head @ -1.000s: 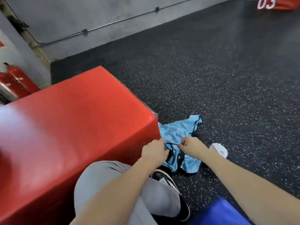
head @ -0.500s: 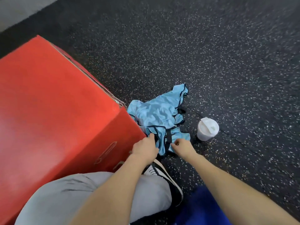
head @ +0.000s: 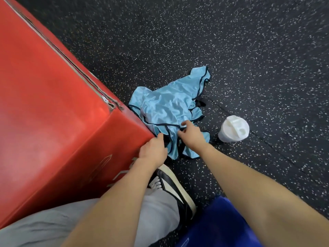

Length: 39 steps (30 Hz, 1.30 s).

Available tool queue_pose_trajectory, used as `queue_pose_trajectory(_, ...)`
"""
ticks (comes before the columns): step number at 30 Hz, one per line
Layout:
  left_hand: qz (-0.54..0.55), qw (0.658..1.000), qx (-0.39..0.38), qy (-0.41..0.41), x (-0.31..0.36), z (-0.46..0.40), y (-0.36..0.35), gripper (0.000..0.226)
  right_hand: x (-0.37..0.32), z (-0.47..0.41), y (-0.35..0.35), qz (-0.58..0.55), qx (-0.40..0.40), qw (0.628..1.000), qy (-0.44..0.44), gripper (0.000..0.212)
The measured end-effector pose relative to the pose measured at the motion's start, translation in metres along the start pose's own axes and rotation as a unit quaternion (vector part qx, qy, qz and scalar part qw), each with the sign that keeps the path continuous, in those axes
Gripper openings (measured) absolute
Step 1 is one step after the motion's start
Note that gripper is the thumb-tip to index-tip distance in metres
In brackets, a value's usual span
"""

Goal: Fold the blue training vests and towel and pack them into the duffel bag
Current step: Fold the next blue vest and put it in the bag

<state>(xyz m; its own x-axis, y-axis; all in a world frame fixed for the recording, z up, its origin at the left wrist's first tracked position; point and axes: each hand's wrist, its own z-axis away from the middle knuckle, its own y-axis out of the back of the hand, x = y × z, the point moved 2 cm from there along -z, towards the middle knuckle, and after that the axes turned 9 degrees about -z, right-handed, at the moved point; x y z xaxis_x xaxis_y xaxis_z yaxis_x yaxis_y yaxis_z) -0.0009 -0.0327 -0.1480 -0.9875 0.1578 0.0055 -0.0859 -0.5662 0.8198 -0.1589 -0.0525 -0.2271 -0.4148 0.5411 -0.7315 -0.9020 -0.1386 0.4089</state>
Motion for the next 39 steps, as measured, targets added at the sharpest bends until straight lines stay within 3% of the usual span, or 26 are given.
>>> queue_pose_trajectory(8, 0.070, 0.997, 0.006, 0.032, -0.003, -0.009, 0.002, 0.033, -0.016, -0.019, -0.009, 0.024, 0.039, 0.998, 0.035, 0.024)
queue_pose_trajectory(17, 0.143, 0.987, 0.043, 0.060, -0.001, 0.011, 0.025, 0.046, -0.039, 0.017, 0.029, -0.040, 0.051, 0.992, 0.104, 0.014)
queue_pose_trajectory(30, 0.206, 0.943, 0.258, -0.045, 0.034, 0.107, 0.137, 0.047, -0.155, 0.140, 0.130, 0.000, 0.022, 0.971, 0.238, 0.014)
queue_pose_trajectory(39, 0.240, 0.900, 0.361, -0.052, 0.027, 0.194, 0.243, 0.037, -0.280, 0.241, 0.183, 0.059, 0.037, 0.914, 0.400, 0.013)
